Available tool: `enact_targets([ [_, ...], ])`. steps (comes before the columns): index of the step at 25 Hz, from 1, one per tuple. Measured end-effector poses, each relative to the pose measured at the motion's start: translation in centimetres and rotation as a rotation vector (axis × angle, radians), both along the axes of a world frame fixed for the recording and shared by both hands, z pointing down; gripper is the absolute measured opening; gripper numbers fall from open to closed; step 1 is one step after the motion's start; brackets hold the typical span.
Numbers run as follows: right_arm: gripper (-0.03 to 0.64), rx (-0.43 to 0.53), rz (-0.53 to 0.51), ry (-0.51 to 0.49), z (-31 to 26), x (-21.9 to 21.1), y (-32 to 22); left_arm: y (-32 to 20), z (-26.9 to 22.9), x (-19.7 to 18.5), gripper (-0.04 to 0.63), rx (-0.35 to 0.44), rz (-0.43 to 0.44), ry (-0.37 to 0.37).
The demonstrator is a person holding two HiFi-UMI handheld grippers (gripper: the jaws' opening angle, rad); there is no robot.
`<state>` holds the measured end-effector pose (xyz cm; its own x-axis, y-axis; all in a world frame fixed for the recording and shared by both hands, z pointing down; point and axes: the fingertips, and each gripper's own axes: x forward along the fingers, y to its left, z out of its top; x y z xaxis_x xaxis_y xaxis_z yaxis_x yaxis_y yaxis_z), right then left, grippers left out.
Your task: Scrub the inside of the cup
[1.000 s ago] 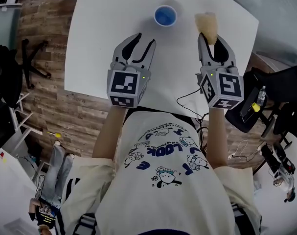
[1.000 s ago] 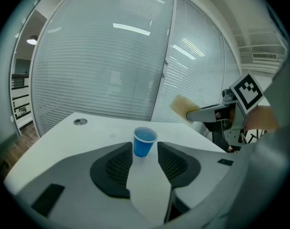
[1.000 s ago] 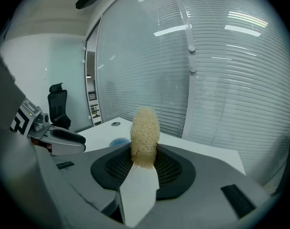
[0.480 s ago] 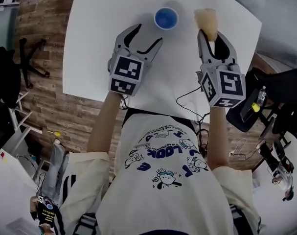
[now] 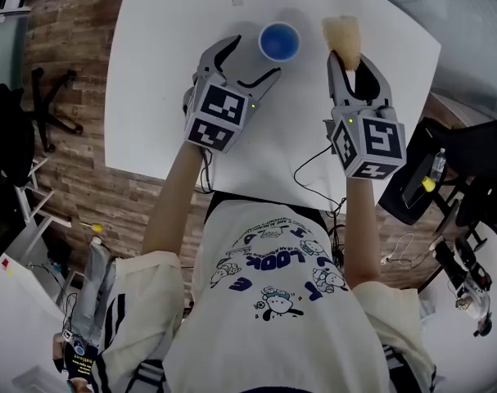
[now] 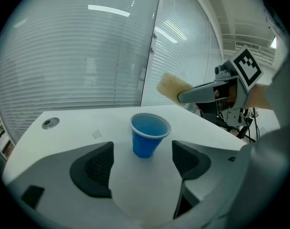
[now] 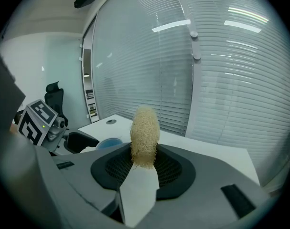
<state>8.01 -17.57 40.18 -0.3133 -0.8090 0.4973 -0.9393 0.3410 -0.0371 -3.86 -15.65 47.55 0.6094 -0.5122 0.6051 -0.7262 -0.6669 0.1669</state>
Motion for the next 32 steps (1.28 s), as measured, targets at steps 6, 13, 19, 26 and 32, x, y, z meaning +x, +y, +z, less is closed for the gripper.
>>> enact_targets([
  [6,0.132,-0.027,0.008,0.006,1.4,-0.4,-0.4,-0.5,1.0,0.9,0.4,-0.002,0.076,-0.053],
  [13,0.132,-0.047,0.012,0.007,2.1,-0.4,-0.5,-1.0,1.5,1.7,0.405,-0.018,0.121,-0.095],
  [19,0.132,-0.057,0.02,0.006,2.6,-0.2,-0.8,-1.4,2.1,2.2,0.405,-0.041,0.148,-0.143],
  [26,0.132,-0.071,0.004,0.007,3.1,-0.3,-0.9,-1.5,2.9,2.6,0.405,-0.072,0.155,-0.174],
  [32,0.132,-0.073,-0.005,0.008,3.4,-0.3,-0.8,-1.7,2.9,3.2,0.387,-0.065,0.157,-0.18],
])
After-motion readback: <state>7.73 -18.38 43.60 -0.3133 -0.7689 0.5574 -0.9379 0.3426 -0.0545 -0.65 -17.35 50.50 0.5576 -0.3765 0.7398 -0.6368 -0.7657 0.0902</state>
